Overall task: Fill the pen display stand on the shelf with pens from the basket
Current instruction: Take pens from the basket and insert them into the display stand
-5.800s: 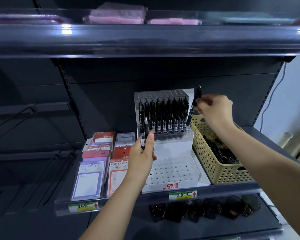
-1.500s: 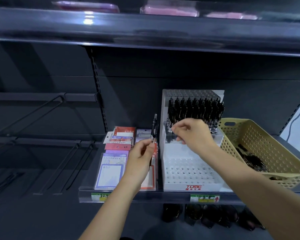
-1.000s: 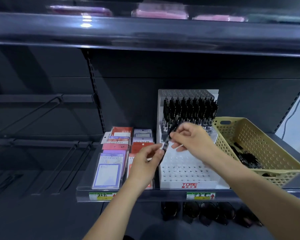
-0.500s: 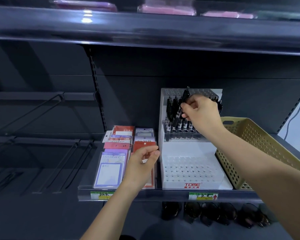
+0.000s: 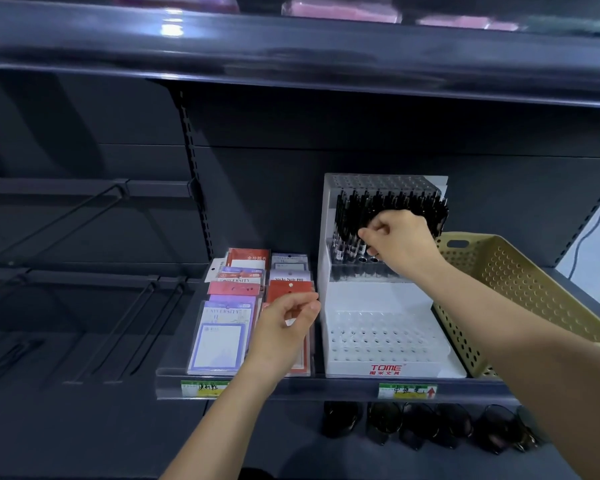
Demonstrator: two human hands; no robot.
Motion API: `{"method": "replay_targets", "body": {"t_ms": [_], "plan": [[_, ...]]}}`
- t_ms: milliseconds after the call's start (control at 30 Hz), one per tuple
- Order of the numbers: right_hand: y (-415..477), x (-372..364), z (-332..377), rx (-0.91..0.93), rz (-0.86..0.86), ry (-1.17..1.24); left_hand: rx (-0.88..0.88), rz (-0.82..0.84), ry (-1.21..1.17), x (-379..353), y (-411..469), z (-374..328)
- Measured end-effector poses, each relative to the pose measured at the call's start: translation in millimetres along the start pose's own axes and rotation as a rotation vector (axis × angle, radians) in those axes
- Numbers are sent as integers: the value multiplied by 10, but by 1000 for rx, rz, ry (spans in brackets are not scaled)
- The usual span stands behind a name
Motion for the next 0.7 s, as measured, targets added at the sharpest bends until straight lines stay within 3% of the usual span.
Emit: {"method": "replay_targets", "body": {"t_ms": [700], "plan": [[73, -128, -12, 90, 70, -113, -7, 5, 35, -117, 12, -41]]}}
Point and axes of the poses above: each hand's wrist, its own y-axis towards the middle knuckle, its own x-axis out of the back of the hand, z = x × y, the point moved 6 cm from there along y, towards the middle knuckle, and after that the axes turned 12 degrees about -z, right-handed, at the moved point
